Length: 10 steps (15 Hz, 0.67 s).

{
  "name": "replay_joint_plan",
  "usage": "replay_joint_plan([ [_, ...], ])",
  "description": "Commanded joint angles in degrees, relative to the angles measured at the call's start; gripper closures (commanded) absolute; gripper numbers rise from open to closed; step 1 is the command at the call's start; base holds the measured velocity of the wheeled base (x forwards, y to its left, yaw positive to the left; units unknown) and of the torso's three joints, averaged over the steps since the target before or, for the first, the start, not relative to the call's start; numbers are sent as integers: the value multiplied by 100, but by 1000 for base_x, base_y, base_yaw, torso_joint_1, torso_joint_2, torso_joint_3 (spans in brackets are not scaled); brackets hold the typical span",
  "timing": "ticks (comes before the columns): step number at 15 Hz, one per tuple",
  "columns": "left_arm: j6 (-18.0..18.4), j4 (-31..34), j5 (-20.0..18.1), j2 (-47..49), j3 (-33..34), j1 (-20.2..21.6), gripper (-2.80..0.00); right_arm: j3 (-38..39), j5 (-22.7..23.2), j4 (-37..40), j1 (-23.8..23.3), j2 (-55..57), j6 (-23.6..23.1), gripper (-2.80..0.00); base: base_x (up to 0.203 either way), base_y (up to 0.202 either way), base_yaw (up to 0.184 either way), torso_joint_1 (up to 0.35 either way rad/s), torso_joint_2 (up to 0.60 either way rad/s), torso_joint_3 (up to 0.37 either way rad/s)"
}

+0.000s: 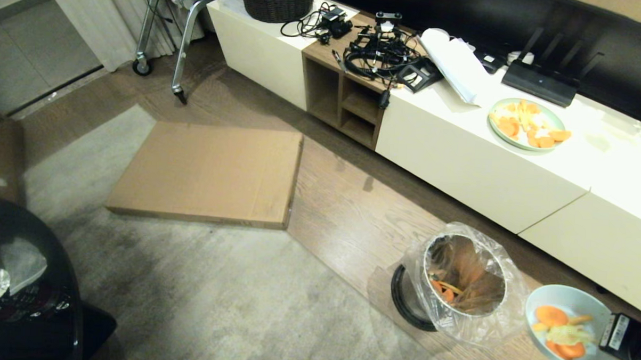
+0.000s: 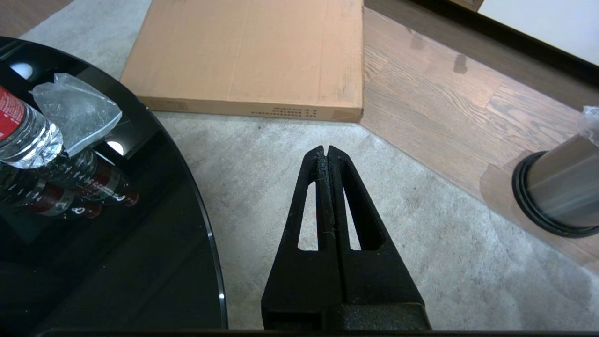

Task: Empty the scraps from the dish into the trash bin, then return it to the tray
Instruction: Move the bowl over the trash can

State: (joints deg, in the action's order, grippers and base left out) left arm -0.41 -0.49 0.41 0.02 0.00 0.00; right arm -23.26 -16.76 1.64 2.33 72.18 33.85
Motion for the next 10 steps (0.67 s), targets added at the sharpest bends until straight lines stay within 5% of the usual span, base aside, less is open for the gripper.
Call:
replay_joint_plan([
  [1,-2,-4,2,-2,0,0,0,-25,-13,-17,-113,88,-240,0,0,0,0,0,0,0],
  [3,-2,-4,2,-2,0,0,0,-82,-61,-133,-217,214,-554,0,0,0,0,0,0,0],
  [10,-11,-4,2,-2,0,0,0,-434,-44,-475,-570,771,-548,0,0,0,0,0,0,0],
])
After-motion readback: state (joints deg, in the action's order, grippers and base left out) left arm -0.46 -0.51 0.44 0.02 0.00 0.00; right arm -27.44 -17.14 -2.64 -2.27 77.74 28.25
